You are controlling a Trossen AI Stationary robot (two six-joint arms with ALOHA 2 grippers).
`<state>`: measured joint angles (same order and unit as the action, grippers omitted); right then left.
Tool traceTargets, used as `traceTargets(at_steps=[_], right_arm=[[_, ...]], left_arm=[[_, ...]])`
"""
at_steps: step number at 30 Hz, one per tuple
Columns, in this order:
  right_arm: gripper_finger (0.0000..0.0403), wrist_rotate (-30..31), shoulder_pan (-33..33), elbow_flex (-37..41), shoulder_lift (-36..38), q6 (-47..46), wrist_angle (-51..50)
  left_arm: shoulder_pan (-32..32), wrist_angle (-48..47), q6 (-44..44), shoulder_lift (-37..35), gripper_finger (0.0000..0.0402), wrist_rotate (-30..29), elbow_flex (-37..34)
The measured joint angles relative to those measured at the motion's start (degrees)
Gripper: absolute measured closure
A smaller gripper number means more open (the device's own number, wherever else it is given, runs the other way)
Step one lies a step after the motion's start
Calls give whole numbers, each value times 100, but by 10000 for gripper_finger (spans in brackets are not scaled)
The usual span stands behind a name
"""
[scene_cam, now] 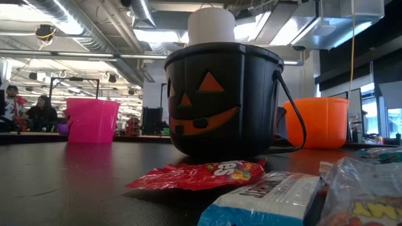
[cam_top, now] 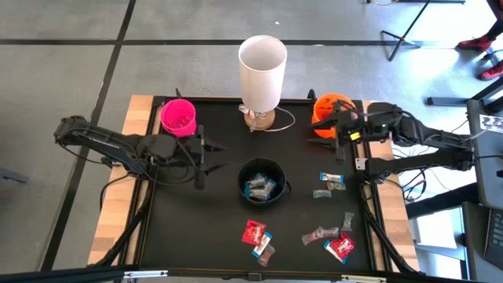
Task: Sort candy
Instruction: Put the blue gummy into the pink bucket
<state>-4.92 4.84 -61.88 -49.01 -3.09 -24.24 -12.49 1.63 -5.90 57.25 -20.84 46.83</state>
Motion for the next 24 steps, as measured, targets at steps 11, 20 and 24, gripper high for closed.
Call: traceTargets(at_steps=[11,20,24], right_arm=[[194,17,0,-573,180,-13,-1095],[194,-35,-307,-569,-6,-416,-1880],[194,314,-958,-569,-101,-396,-1898]], left_arm=[[2,-523,-126,0,206,9,0],[4,-616,-125,0,206,26,0],[4,-641,-123,0,206,28,0]])
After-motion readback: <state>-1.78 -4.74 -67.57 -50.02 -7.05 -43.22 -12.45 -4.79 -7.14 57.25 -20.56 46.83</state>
